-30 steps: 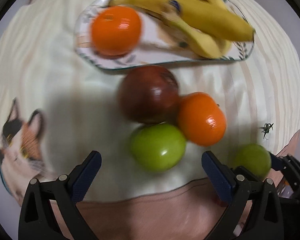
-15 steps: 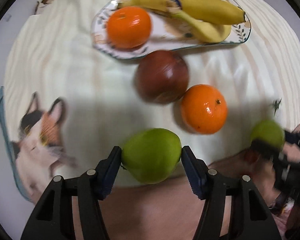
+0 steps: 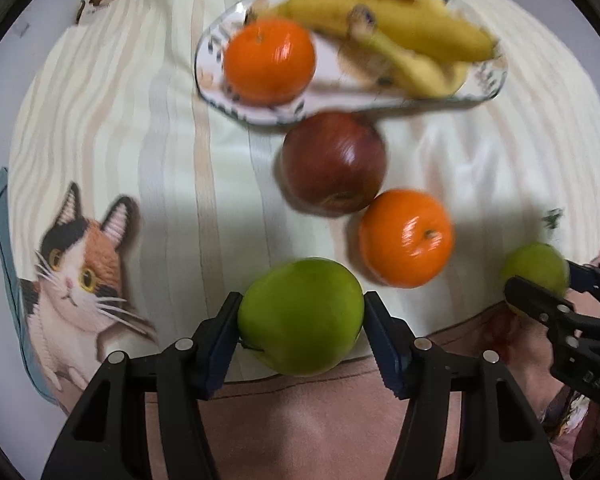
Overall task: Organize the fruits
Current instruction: 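Carry both green apples onto the plate and open both grippers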
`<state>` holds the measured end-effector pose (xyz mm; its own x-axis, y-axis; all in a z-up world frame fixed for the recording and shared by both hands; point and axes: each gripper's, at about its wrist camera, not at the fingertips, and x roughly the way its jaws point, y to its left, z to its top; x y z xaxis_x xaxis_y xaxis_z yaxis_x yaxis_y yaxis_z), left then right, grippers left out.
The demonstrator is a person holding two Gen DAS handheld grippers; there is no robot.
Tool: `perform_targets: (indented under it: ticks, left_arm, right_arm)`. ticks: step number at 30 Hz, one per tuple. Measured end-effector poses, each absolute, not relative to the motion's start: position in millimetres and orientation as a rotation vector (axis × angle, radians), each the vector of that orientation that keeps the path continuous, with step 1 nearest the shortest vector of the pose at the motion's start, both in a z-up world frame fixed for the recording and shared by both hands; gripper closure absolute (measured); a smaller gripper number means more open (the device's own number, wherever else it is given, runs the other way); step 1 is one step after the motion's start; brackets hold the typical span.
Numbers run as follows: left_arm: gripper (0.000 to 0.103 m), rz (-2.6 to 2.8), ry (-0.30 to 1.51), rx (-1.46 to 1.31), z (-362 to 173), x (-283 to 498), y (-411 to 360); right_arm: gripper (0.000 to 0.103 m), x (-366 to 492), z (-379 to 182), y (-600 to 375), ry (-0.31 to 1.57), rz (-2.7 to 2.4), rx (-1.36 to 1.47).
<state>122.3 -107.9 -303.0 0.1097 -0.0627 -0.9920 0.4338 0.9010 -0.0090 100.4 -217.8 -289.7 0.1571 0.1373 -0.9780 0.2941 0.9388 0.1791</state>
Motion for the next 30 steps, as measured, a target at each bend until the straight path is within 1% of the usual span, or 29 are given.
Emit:
perform_targets:
  ticks: [6,10,13,18,25,30]
  left_arm:
    - [0.046,-0.441,1.322,0.238,-236,140,-114]
    - [0.046,-0.448,1.295,0.189,-206,190,-115]
    - [0.045,-0.437,1.298,0.179,-206,243,-114]
    - [0.045,-0.45,1.43,0.124,-242,312,-118]
    - [0.045,-0.416,1.506,0.18,-279,351,-129]
    - [0.045,-0.408,1.519,0.202,-293,359,-134]
  right_arm:
    - [0.042,118,-250,-238,1.328,-0.096,0.45]
    - [0.041,151,-225,-261,1.257,-0.101,0.508]
    - [0.041,186,-216,-277,1.221,-0.116,0.489]
    - [0.041,235,-226,-298,1.246,-0.129,0.42]
    - [0.041,273,-251,-304,1.308,-0.136,0.334]
    - [0.041,283,-250,-305,1.297,-0.133,0.304]
